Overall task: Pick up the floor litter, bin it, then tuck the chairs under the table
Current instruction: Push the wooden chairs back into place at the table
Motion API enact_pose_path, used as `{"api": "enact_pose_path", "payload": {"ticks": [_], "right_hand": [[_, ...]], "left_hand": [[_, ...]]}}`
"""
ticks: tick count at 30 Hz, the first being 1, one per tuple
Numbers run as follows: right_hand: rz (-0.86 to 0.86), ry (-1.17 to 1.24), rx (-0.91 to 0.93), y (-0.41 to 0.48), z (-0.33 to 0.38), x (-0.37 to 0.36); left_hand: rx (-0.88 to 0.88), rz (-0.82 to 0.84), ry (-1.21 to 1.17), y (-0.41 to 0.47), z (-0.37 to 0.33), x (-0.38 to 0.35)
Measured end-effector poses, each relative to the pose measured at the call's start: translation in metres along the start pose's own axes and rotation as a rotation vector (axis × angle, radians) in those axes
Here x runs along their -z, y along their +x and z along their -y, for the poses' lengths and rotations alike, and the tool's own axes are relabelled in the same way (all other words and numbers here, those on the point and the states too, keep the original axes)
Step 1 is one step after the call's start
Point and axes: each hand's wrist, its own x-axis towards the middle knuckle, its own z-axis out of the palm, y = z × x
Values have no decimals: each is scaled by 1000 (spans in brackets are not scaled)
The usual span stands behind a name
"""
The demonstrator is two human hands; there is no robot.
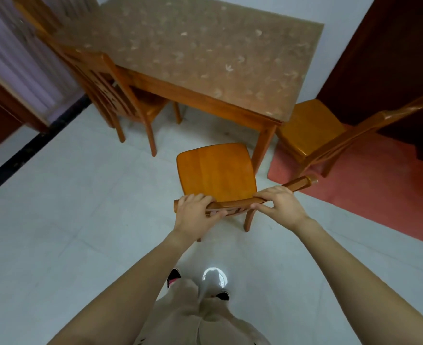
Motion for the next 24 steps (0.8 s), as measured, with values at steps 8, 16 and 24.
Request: {"api": "enact_pose_path", "payload": {"ticks": [8,16,24], "right_hand": [[-113,316,-139,3,-10,-13],[-115,341,-118,20,-12,-12],[-153,384,-137,54,0,-12]], "left_hand": [[140,-133,-118,7,0,-20],[141,-170,-108,21,13,-21],[131,-145,-93,58,38,-7]]}}
